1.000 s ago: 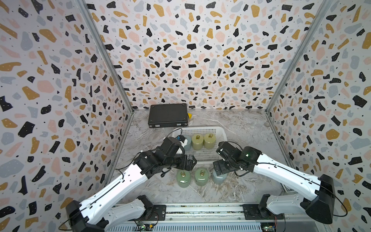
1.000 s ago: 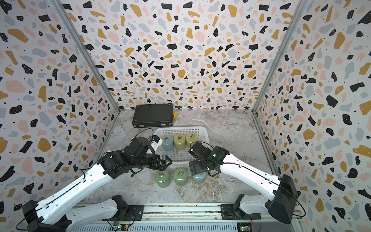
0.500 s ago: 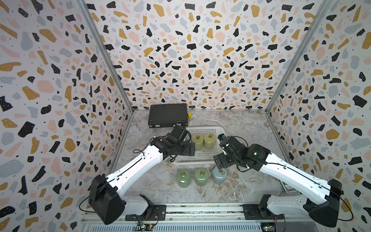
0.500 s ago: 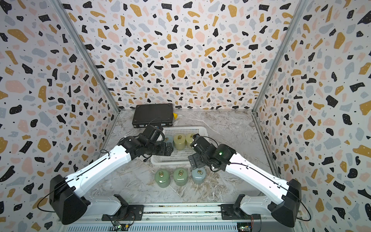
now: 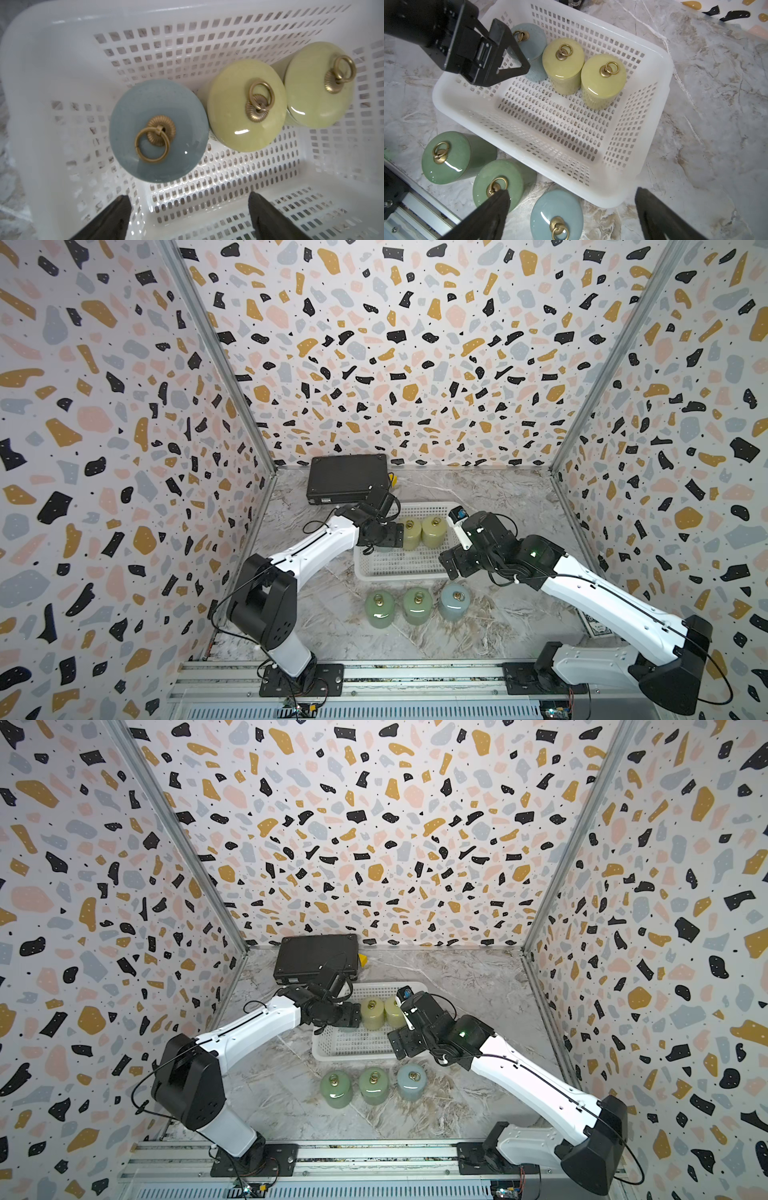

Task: Take the tea canister out of the basket
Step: Pick up the tea canister from the basket.

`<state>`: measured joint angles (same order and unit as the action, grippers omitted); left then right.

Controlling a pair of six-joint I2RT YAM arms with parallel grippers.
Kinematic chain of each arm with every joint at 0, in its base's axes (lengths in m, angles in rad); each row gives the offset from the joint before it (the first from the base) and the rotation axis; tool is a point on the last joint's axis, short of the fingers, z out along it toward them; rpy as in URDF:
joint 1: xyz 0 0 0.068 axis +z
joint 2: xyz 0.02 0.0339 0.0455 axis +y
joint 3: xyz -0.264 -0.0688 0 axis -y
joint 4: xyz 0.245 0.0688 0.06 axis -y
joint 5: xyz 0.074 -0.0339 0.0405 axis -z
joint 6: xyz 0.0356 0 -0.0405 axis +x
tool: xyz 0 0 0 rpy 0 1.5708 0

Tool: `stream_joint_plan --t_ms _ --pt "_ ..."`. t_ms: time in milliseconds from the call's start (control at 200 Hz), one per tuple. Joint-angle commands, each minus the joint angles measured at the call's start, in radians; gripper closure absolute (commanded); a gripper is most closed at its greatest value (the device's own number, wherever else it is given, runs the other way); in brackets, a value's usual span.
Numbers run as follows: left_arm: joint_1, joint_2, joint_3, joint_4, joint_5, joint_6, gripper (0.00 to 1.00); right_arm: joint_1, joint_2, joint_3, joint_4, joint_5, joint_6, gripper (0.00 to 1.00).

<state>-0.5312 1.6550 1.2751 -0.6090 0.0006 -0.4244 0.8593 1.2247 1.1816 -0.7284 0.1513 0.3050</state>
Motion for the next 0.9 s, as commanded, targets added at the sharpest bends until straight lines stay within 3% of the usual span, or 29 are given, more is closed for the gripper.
stream_joint_plan --t_ms 0,250,896 --pt "0.022 0.029 0.043 0.027 -0.025 0.045 0.1 -0.008 0.008 0.05 0.007 -0.033 -0.028 0.0" --pt "0.04 0.099 0.079 0.017 -0.063 0.088 0.11 -0.026 0.05 0.083 0.009 -0.061 -0.048 0.01" --pt "0.057 0.276 0.184 0.025 -0.036 0.161 0.11 -0.06 0.099 0.105 0.009 -0.1 -0.058 0.01"
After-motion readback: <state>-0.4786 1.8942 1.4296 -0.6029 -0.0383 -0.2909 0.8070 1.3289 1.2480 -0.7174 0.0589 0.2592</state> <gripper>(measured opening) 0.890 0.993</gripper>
